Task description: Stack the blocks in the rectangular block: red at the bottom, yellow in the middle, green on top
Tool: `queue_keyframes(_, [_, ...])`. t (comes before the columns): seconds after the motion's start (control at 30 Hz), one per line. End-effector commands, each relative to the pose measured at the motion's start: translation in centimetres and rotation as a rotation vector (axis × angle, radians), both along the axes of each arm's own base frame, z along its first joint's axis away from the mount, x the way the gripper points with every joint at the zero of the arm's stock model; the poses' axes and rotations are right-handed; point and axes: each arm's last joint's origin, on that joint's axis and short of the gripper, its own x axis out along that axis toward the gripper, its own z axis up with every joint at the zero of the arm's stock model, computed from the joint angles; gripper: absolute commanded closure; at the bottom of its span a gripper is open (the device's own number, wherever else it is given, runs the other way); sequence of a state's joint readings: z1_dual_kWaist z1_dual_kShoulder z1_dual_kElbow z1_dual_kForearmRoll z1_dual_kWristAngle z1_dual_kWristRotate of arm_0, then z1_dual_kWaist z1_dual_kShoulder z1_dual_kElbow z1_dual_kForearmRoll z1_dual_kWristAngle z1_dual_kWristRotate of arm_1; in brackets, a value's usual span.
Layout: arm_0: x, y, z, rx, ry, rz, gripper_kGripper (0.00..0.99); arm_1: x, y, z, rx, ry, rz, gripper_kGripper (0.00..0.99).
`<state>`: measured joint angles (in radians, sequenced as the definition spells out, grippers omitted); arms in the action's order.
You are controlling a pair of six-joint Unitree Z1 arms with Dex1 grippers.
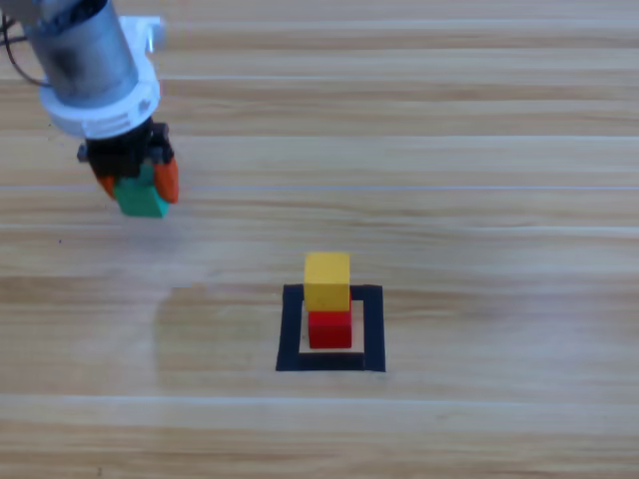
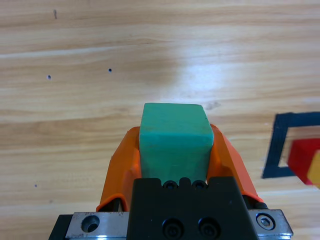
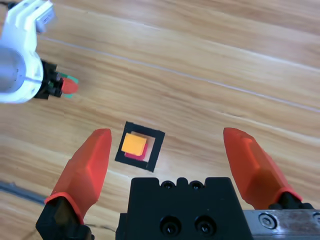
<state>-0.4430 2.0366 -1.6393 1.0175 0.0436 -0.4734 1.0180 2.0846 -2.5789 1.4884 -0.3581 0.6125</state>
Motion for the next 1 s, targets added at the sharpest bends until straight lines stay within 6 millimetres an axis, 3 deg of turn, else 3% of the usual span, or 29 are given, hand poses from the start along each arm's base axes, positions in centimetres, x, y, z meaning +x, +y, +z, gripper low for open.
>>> queue_keyframes(0.03, [-1.4, -3.9, 3.3, 0.033, -0.009, -0.034, 0.927, 0.9, -1.9, 0.1, -0.032, 0.029, 0.09, 0.002])
queue_keyframes(0.13, [-1.3, -6.1, 3.7, 0.047, 0.016, -0.025, 0.927, 0.9, -3.8, -1.5, -0.017, 0.036, 0.15, 0.002])
queue_keyframes(0.23, [-1.3, -8.7, 3.7, 0.052, 0.032, -0.017, 0.927, -1.9, -10.7, -6.5, 0.24, -0.093, 0.291, 0.002])
queue_keyframes(0.27, [-1.9, -9.7, 3.8, 0.05, 0.031, -0.038, 0.924, -2.8, -11.8, -8.1, 0.241, -0.111, 0.317, 0.002])
queue_keyframes(0.4, [-3.2, -11.4, 3.7, 0.041, 0.041, -0.025, 0.924, -3.2, -12.5, -11.3, 0.127, -0.101, 0.362, 0.002])
queue_keyframes(0.5, [-3.8, -12.6, 3.3, 0.04, 0.048, -0.034, 0.926, -4.4, -13.6, -13.0, 0.063, -0.159, 0.494, 0.007])
queue_keyframes(0.73, [-4.7, -14.7, 2.4, 0.034, 0.069, -0.052, 0.926, -6.3, -14.5, -12.6, 0.077, -0.133, 0.701, 0.007])
queue_keyframes(1.0, [-5.1, -16.5, 1.2, 0.04, 0.089, -0.045, 0.924, -6.8, -14.6, -12.4, 0.078, -0.114, 0.775, 0.007])
